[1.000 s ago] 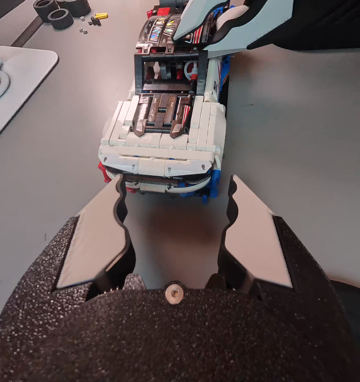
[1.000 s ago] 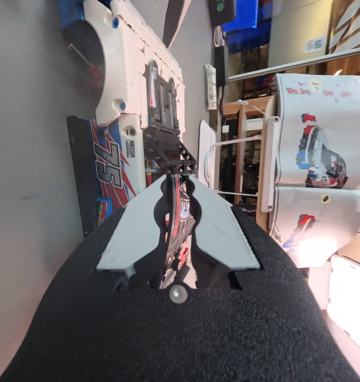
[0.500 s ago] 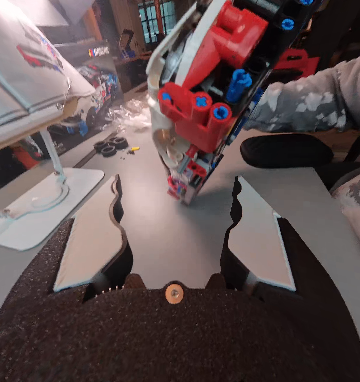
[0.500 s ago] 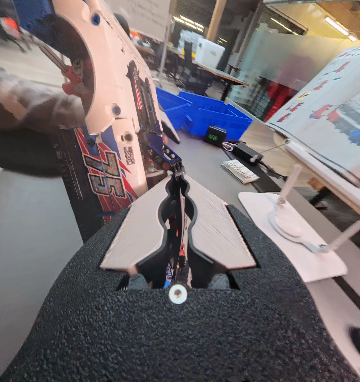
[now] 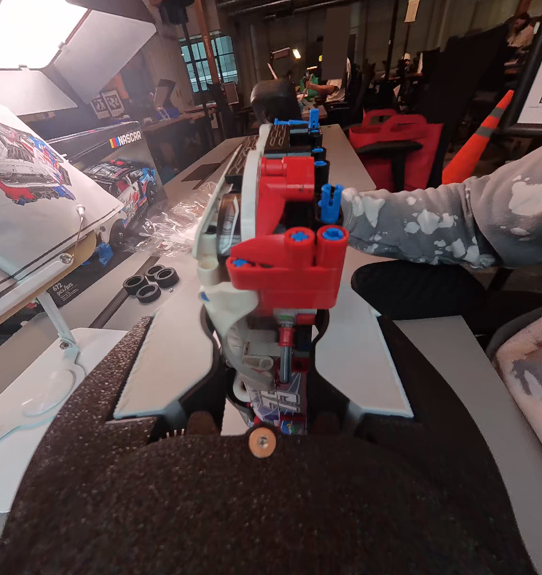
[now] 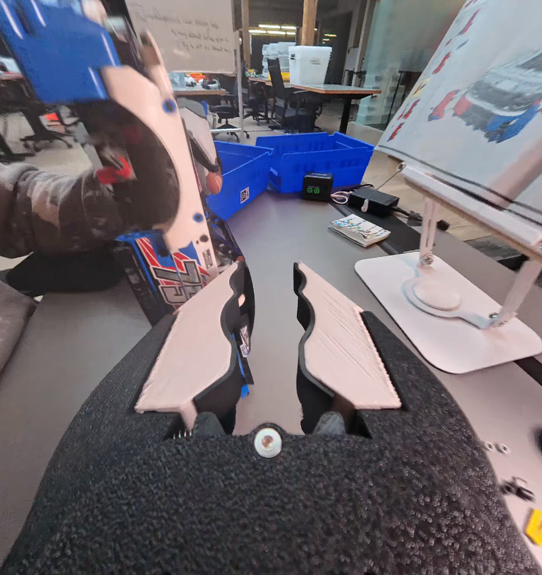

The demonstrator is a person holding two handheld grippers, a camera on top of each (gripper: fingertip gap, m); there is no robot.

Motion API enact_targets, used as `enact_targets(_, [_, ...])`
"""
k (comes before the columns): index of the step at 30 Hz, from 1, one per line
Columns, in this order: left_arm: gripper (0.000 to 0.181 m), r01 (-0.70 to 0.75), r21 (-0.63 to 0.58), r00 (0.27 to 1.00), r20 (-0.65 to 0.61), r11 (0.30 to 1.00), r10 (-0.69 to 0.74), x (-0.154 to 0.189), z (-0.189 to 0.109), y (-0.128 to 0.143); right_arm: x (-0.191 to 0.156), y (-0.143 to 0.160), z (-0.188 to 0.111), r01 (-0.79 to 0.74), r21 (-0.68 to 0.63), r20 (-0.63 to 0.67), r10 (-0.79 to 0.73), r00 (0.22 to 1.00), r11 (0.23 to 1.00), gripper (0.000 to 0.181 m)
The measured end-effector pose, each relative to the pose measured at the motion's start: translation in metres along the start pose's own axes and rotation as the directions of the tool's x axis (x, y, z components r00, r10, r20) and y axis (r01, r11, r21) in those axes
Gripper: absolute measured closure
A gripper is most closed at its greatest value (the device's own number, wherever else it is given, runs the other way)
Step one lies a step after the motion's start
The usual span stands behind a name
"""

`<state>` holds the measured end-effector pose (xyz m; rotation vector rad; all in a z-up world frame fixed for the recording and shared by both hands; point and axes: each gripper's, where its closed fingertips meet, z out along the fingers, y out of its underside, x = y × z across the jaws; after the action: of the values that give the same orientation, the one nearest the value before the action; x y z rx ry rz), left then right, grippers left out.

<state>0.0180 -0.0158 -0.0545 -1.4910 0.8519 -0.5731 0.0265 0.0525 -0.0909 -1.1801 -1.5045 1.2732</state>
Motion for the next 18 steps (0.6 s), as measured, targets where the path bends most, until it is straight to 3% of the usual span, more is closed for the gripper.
enact_targets(3, [0.126, 0.021, -0.021, 1.0, -0.005, 1.0, -0.021, -0.005, 0.004, -0.003, 0.006, -0.026, -0.035, 0.073, 0.002, -0.111, -0.072, 0.991, 0.997, 0.153])
enact_targets(7, [0.126, 0.041, -0.024, 0.999, -0.006, 0.999, -0.041, -0.011, 0.003, -0.001, -0.028, -0.067, -0.058, 0.248, -0.043, -0.15, -0.252, 0.956, 0.968, 0.162])
enact_targets(12, [0.124, 0.049, 0.025, 0.999, 0.0, 0.998, -0.049, -0.012, -0.001, 0.0, -0.075, -0.093, -0.044, 0.463, -0.185, -0.113, -0.487, 0.866, 0.867, 0.165])
enact_targets(18, [0.123, 0.016, 0.026, 1.0, 0.0, 1.0, -0.016, -0.008, -0.001, -0.001, -0.081, -0.11, -0.02, 0.535, -0.297, -0.075, -0.578, 0.813, 0.791, 0.166])
